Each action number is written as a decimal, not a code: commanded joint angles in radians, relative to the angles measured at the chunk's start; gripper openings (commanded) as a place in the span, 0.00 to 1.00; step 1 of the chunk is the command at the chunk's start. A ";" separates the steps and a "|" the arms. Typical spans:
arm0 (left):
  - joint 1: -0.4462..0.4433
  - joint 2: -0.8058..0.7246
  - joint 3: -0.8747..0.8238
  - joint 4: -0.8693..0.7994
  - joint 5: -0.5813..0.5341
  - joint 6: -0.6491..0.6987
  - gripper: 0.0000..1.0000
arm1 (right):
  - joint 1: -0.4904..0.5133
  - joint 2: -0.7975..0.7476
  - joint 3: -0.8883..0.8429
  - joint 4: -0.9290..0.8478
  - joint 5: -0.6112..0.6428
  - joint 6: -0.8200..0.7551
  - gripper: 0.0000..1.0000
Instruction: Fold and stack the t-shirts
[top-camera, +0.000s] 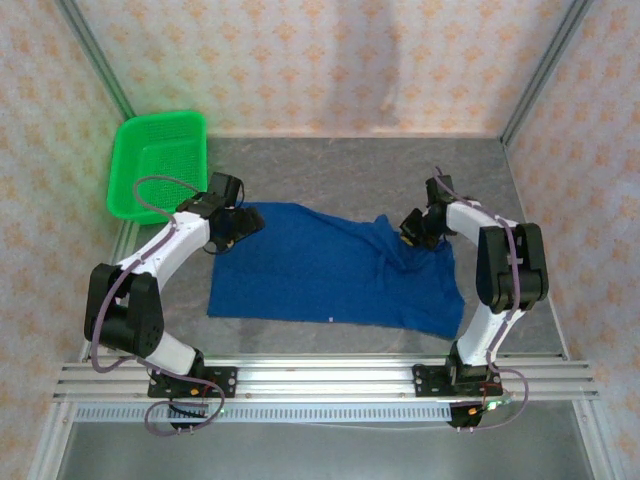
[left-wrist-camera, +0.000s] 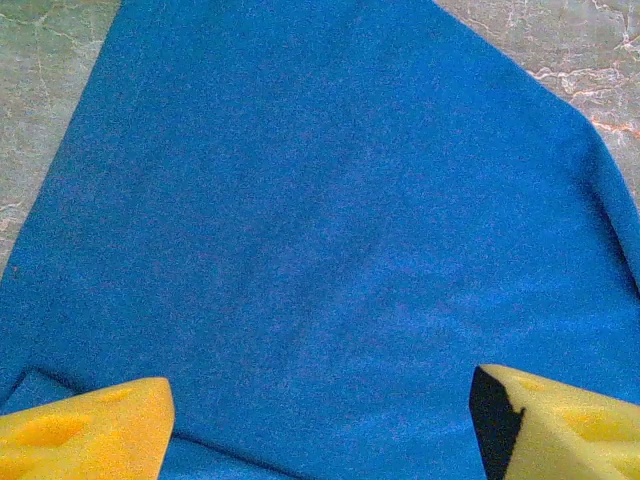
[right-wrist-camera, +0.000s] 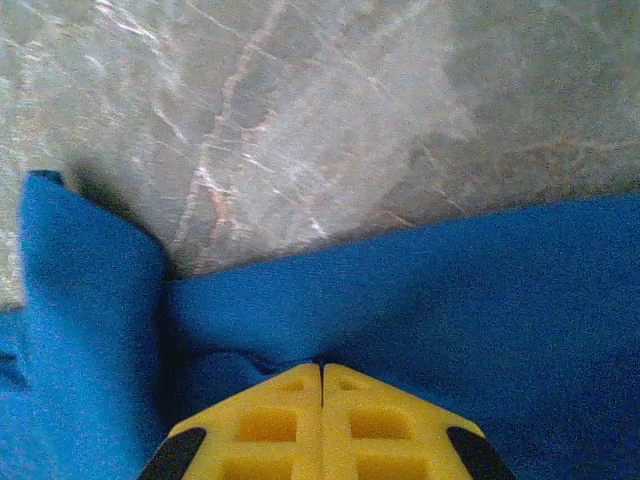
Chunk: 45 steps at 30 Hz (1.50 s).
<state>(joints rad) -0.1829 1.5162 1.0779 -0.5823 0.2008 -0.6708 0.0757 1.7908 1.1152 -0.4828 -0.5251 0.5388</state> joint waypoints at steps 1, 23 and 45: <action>0.005 -0.036 -0.013 -0.017 -0.032 0.027 0.79 | -0.005 -0.012 0.065 -0.059 0.013 -0.047 0.00; 0.007 -0.032 -0.007 -0.005 -0.017 0.035 0.79 | -0.007 -0.017 0.295 -0.144 0.166 -0.289 0.00; 0.004 0.195 0.217 0.015 -0.023 0.056 0.81 | -0.007 0.091 0.504 0.028 0.437 -0.530 0.00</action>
<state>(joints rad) -0.1825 1.6840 1.2469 -0.5758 0.2016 -0.6281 0.0753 1.8717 1.5814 -0.5385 -0.1600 0.0460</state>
